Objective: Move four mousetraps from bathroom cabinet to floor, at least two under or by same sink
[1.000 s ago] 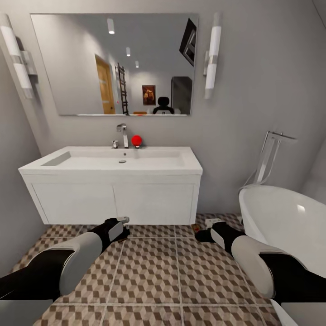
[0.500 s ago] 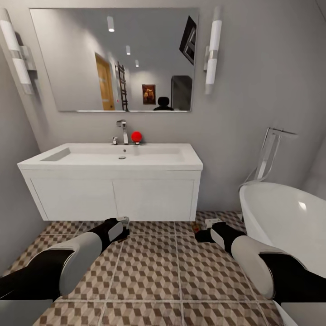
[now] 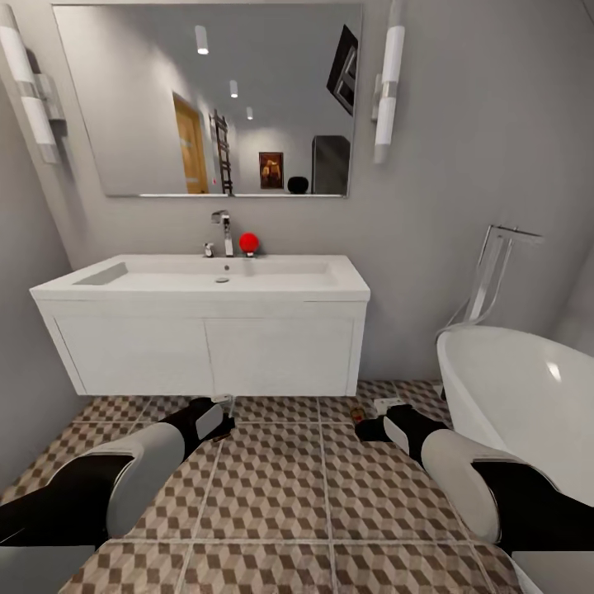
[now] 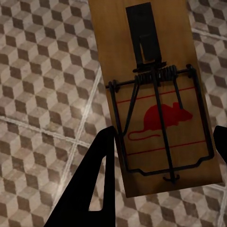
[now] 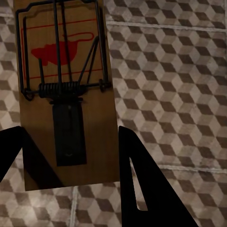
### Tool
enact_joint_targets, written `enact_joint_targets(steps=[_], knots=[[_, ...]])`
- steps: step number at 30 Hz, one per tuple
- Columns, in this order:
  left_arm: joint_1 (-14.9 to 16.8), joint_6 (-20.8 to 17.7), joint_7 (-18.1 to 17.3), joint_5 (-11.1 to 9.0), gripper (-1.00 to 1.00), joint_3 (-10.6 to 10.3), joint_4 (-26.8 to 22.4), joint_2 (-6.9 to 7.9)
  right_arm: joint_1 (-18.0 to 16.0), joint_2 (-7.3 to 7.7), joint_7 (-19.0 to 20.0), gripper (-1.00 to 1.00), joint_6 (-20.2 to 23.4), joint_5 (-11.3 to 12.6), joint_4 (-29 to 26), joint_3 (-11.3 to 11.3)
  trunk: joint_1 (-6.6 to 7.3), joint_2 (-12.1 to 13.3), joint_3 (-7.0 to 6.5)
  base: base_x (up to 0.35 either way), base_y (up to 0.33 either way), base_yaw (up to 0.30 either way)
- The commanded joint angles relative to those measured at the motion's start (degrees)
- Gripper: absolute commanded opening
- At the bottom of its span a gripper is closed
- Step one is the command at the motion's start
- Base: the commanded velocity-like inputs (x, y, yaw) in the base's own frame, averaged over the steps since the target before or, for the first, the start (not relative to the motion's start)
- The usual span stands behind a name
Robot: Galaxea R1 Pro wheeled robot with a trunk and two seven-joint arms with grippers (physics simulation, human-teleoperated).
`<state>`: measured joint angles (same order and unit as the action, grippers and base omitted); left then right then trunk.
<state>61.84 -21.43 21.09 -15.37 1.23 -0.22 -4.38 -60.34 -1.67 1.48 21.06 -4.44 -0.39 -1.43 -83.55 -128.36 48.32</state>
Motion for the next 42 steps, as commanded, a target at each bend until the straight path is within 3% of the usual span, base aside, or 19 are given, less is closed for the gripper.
enact_joint_targets(steps=[1,37,42], knots=[[0.0,-0.2,0.4,-0.1,-1.0,0.1,0.0,-0.01,0.0,0.0,-0.1,-1.0,0.2,-0.3,0.0,-0.2,-0.21,-0.4,0.24,0.0,0.0,0.0],[0.0,-0.2,0.4,0.0,-1.0,0.1,0.0,-0.1,0.0,0.0,-0.2,-1.0,-0.3,-0.4,0.0,-0.2,-8.12,-14.9,6.7,0.0,0.0,0.0],[0.0,-0.2,0.4,0.0,-1.0,0.1,0.0,-0.1,0.0,0.0,-0.2,-1.0,-0.2,-0.4,0.0,-0.2,-8.25,-14.9,7.81,0.0,0.0,0.0]])
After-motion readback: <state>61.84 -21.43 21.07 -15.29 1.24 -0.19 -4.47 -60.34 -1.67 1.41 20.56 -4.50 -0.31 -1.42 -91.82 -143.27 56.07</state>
